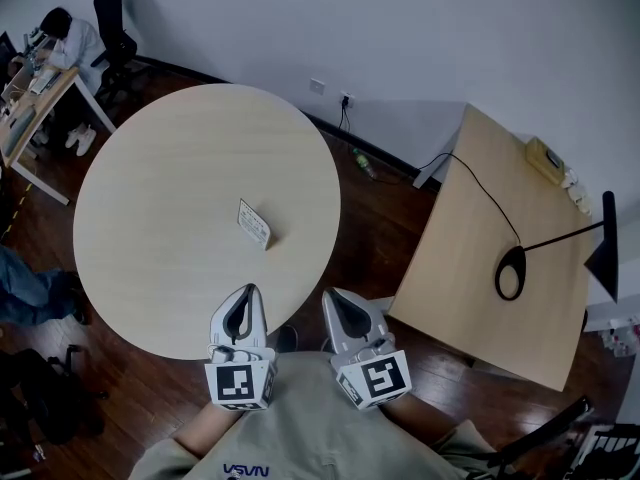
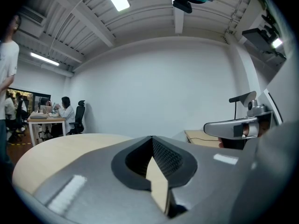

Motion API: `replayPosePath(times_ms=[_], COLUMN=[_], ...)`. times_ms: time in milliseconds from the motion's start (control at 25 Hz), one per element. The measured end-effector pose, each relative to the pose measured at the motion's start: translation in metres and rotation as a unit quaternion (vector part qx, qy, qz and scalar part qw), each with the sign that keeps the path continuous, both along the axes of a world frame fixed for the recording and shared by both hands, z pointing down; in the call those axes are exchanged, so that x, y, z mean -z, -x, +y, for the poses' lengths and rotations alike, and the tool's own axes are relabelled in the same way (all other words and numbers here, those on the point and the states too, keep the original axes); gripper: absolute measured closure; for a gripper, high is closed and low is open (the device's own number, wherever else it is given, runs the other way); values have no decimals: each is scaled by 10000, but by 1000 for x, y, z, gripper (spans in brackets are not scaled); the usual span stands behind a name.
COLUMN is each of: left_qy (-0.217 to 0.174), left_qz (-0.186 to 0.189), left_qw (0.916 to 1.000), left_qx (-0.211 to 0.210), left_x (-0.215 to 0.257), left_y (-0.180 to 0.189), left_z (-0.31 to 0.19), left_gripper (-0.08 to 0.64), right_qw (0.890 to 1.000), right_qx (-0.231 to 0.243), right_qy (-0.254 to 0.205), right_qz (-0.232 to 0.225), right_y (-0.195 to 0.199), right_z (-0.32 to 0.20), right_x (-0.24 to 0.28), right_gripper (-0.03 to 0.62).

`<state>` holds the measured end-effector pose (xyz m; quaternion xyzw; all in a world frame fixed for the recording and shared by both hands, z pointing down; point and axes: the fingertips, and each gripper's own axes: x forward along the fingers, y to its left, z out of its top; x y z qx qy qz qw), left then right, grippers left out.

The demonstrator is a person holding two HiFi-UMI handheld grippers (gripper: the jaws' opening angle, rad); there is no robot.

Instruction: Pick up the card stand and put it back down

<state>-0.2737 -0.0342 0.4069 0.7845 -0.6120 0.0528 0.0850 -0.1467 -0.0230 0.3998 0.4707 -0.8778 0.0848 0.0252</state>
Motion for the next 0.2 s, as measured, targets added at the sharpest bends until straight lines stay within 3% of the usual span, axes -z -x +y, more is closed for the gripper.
replayPosePath(times_ms=[200], left_qy=[-125], left_qz=[14], left_qw=[9997], left_qx=[-205], left_x=[-4], left_y=[-5], left_z=[2], left_gripper=[554], right_qw=[10000], right_qx=[-10], right_qy=[19], right_qz=[6], right_y=[1], right_z=[0], right_x=[-1], right_gripper=[592])
